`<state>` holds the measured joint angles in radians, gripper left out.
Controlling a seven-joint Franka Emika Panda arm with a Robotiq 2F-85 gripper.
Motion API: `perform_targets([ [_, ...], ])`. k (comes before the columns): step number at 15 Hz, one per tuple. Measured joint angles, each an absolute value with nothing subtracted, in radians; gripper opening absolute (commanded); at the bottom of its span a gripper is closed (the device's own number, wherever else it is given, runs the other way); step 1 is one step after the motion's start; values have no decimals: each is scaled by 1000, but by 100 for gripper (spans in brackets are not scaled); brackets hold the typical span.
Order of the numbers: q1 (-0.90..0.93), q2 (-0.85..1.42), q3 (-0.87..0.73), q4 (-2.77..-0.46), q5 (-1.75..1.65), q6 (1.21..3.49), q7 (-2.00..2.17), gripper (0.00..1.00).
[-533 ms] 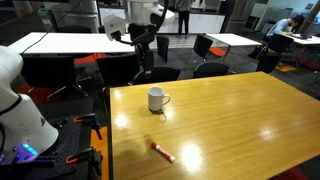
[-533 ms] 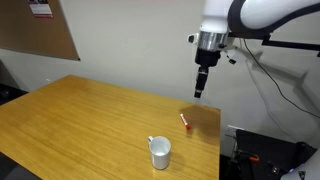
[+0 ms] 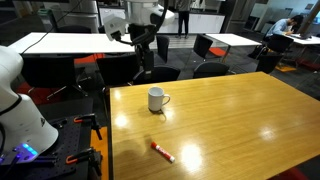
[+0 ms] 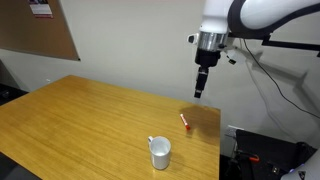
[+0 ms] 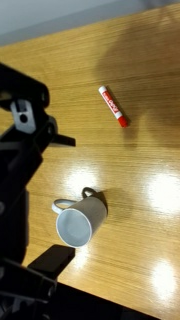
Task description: Put the marker in the white mug cup
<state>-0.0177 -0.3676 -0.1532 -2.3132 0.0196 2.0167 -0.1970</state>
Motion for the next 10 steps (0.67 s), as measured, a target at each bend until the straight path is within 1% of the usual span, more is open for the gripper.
perform_targets([
  [6,-18,-367,-152,-2314,22,2018,-195,100],
  [10,-21,-361,-145,-2323,31,2082,-140,100],
])
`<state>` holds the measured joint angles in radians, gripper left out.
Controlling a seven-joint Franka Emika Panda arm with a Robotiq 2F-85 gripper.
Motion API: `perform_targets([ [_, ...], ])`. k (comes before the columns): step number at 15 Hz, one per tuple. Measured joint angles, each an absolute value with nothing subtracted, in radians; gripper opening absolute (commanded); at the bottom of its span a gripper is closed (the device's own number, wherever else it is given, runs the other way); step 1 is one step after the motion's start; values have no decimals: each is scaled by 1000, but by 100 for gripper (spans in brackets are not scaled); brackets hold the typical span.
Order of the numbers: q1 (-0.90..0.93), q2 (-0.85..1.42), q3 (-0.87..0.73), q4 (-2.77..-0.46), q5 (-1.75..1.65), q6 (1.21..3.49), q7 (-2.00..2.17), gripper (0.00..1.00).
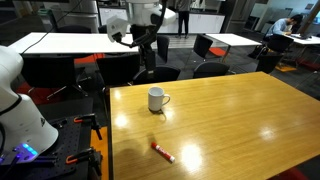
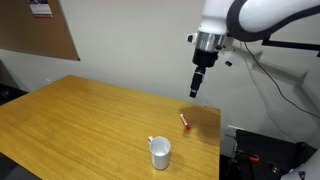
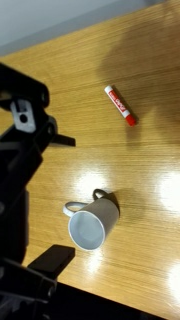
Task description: Put the marker in the white mug cup
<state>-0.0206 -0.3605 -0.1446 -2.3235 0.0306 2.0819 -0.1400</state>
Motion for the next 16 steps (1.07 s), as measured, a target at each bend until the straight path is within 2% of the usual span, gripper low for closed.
perform_targets([
  [16,-122,-280,-38,-2448,6,2418,507,100],
])
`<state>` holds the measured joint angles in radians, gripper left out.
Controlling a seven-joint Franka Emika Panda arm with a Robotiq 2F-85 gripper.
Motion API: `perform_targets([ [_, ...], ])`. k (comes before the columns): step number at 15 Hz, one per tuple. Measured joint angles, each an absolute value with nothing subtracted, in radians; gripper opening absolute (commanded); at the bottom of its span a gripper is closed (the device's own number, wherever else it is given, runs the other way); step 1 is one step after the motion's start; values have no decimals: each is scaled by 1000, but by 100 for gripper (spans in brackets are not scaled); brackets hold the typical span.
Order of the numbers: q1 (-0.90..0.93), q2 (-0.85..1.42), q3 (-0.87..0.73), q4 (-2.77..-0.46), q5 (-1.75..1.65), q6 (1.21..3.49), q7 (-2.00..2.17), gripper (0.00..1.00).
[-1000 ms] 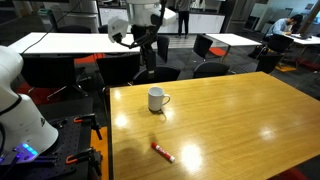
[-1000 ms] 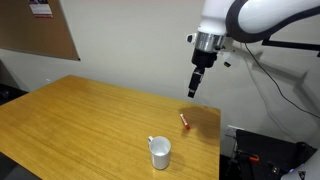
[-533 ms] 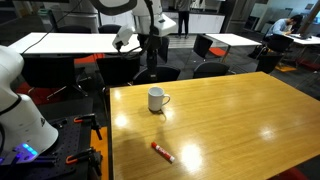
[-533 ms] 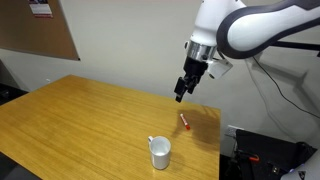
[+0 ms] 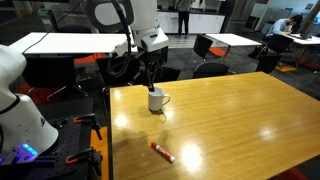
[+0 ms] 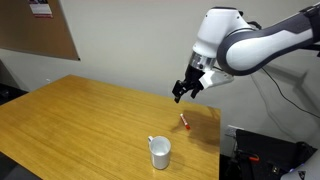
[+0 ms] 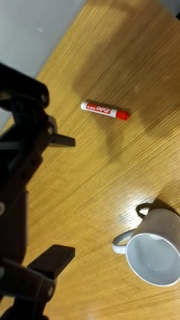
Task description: Put the marker in the white mug cup
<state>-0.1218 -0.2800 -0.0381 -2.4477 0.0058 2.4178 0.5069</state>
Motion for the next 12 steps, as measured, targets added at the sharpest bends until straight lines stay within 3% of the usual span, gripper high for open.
perform_targets([
  [12,-229,-228,-49,-2561,-53,2637,639,100],
])
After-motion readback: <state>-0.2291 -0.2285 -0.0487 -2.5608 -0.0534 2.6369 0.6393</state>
